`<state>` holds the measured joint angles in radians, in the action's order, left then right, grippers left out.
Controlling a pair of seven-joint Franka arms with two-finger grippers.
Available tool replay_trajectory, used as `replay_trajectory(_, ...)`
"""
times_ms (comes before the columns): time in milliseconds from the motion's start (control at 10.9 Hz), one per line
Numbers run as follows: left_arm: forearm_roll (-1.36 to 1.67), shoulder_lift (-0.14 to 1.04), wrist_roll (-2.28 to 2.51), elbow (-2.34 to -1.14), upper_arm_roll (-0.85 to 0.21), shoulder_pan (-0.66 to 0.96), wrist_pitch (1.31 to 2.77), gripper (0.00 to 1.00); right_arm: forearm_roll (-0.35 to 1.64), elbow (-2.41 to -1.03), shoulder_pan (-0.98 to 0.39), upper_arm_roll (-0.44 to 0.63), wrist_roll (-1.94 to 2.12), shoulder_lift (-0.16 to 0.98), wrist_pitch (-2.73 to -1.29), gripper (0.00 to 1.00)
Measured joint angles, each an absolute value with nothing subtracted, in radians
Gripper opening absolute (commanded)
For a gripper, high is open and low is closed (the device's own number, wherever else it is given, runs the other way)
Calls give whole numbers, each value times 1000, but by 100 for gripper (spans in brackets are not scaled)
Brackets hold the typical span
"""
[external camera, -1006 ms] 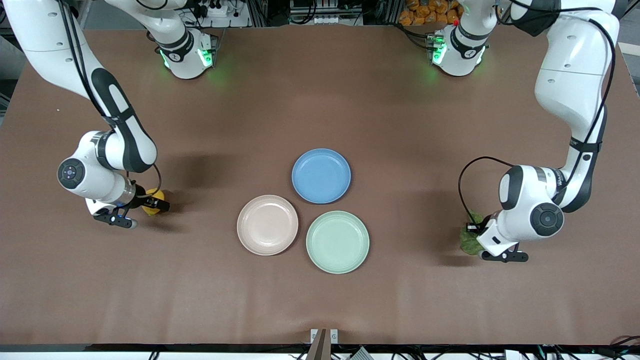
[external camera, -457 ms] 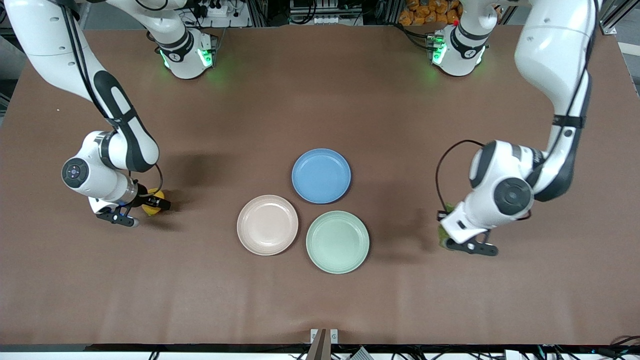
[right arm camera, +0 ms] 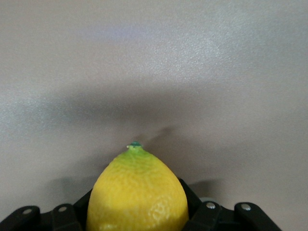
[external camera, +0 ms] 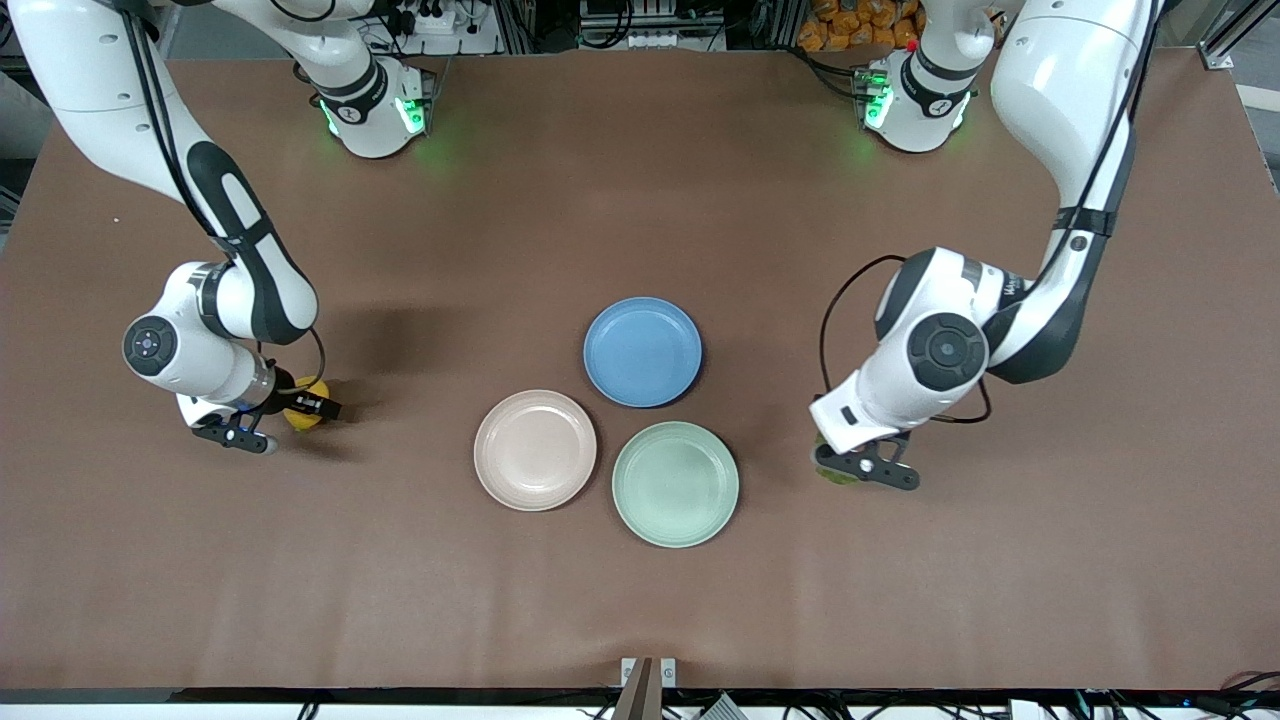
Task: Place lemon and lettuce in plates
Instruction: 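Carry the lettuce with the left gripper over the mint green plate, then release the lettuce onto the green plate while the right gripper lifts lemon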
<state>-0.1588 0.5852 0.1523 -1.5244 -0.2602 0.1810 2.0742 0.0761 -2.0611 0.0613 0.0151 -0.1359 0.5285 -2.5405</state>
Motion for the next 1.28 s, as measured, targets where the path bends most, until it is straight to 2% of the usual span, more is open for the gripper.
replay_trajectory(274, -159, 596, 158, -1506, -292, 227, 2128, 0, 76, -2049, 64, 15, -136, 528, -2526, 44)
replay_trajectory(1006, -159, 795, 196, -1487, -312, 337, 2560, 0, 77, -1937, 65, -2, -156, 524, -2372, 40)
replay_trajectory(1098, -159, 815, 213, -1486, -313, 346, 2596, 35, 77, -1903, 62, -9, -173, 523, -2332, 40)
replay_trajectory(1189, -159, 827, 224, -1485, -312, 350, 2613, 99, 77, -1872, 61, -19, -186, 522, -2304, 40)
replay_trajectory(1280, -159, 831, 232, -1481, -312, 350, 2618, 100, 77, -1849, 59, -33, -190, 522, -2294, 40)
